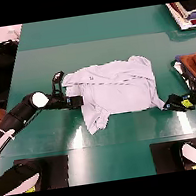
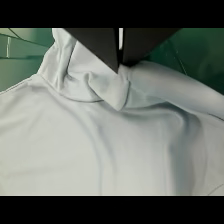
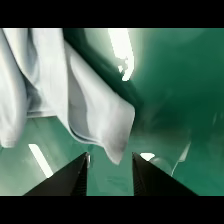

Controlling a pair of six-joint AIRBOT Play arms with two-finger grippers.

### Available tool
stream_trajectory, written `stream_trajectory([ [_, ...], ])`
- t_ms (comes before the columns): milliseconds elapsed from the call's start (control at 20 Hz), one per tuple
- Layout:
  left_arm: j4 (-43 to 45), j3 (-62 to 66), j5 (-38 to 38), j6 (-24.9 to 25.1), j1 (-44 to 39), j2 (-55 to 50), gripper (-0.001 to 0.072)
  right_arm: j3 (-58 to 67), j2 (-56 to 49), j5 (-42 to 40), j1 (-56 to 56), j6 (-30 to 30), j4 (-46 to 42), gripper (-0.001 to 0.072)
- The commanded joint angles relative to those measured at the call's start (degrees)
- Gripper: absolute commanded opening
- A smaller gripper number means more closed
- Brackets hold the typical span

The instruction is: Fold the shirts.

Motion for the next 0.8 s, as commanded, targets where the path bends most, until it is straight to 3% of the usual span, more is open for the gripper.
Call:
stream_trajectory([
  [0,0.1,0.1,-0.5,0.0,0.0,0.0,0.0022,-0.4,-3.3,-2.5,-0.2,0.0,1.3,0.0301],
  [150,0.1,0.2,-0.9,0.0,0.0,0.0,0.0022,-0.4,-2.4,-3.0,-0.2,-0.2,1.3,0.0013],
  [400,3.3,4.6,-3.9,0.0,2.9,7.3,0.0022,4.1,7.3,-0.5,-0.3,-0.6,3.7,0.0011],
  [600,5.6,19.7,-13.1,0.0,10.9,18.2,0.0022,21.2,15.8,-1.9,-0.3,-0.8,14.4,0.0011],
  [750,11.8,37.1,-17.0,0.0,13.3,23.5,0.0021,37.2,19.8,-5.9,-0.3,-0.8,14.0,0.0011],
])
